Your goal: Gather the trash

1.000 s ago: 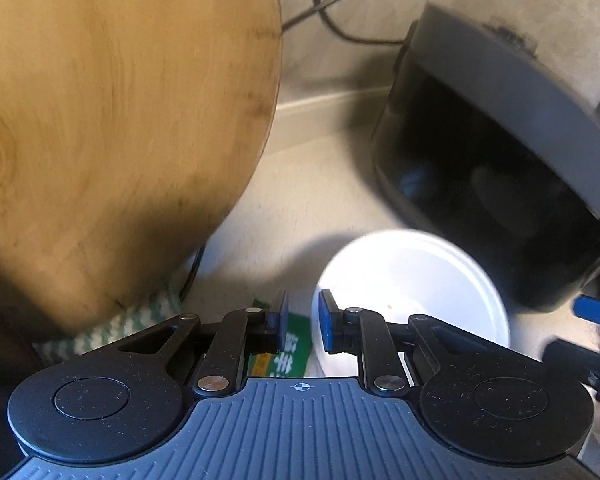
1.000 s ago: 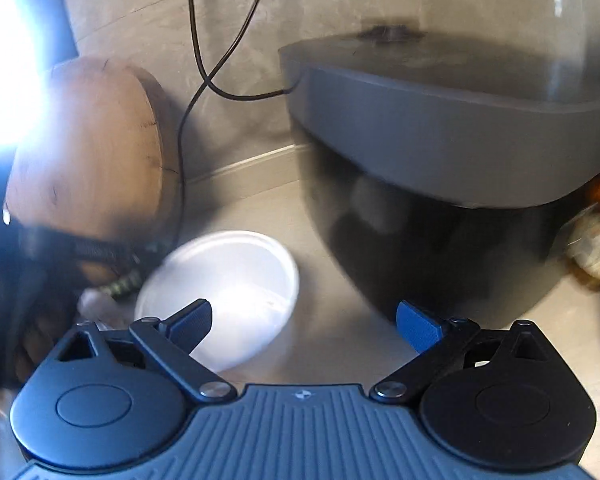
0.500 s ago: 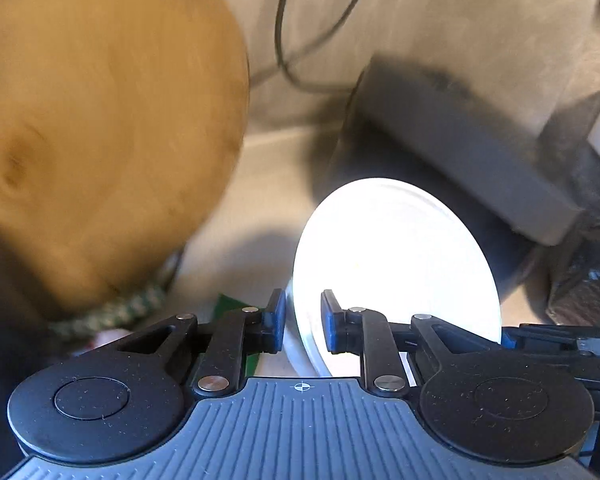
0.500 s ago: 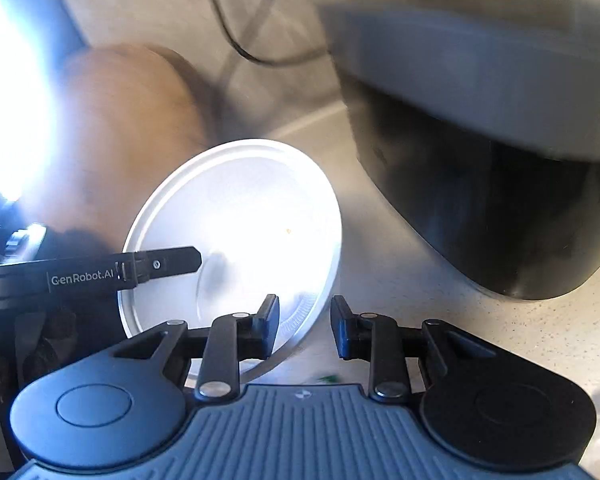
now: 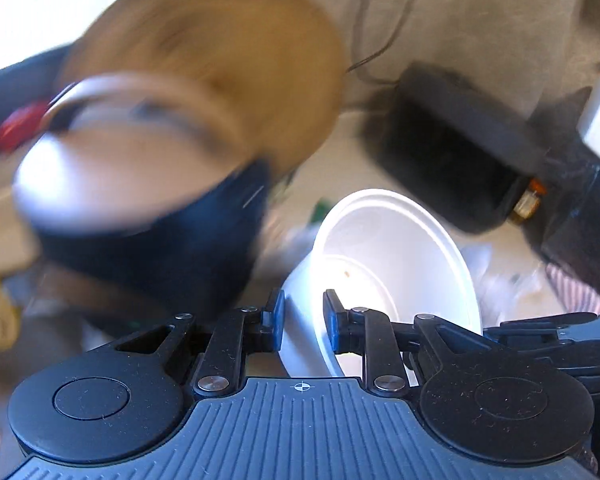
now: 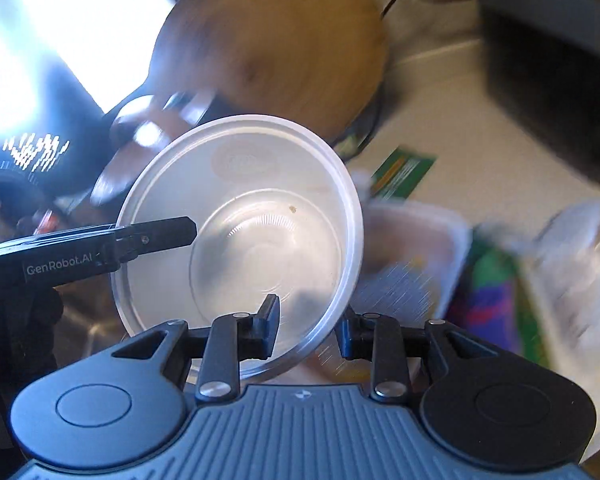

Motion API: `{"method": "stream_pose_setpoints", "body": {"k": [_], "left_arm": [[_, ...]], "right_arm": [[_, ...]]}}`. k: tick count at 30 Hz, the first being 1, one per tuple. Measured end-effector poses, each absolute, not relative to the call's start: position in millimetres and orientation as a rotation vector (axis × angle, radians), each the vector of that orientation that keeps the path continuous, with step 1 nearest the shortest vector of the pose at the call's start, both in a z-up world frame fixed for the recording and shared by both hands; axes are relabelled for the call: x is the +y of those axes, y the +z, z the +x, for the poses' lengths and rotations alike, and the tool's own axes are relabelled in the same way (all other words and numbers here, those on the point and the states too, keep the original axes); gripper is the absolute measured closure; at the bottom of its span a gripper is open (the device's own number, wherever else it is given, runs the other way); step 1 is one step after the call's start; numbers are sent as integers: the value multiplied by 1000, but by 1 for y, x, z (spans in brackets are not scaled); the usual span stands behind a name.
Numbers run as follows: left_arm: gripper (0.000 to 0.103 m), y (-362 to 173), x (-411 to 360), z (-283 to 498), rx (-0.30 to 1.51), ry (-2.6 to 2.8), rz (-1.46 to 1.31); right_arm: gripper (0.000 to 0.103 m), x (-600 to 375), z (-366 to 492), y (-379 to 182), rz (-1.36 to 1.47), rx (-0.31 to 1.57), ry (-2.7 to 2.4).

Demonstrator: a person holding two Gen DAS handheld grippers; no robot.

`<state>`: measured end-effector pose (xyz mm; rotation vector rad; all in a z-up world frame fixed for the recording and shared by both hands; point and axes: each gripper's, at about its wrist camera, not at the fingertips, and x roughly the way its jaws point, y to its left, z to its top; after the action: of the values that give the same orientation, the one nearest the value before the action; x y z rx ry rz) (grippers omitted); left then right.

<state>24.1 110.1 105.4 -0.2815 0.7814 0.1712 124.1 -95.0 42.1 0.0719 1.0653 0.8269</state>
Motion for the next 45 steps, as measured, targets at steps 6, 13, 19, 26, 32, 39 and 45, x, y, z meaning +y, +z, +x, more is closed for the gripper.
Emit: {"method": "stream_pose_setpoints", "body": {"k": [6,13,19,26,32,39,45], "left_arm": [[79,63,146,-38,876,236,-404],[86,28,148,-44,891,266,-461],[87,24,141,-43,874,237,-526],[87,20,122,-24,859,204,-576],[87,20,104,-21,843,219,-486],[85,14,95,-25,874,217,-366],[85,1,90,-24,910,201,-346]], "right_arm": [[72,-62,65,-4,51,1221,924],[40,-81,74,22,61,1104,875],[39,-109,114,21,215,1096,756],[40,-132,138,7,292,1004,654],[37,-161,136,28,155,883,607],[20,-198,129,35,-126,719,407],[14,-198,130,14,-214,689,257]]}}
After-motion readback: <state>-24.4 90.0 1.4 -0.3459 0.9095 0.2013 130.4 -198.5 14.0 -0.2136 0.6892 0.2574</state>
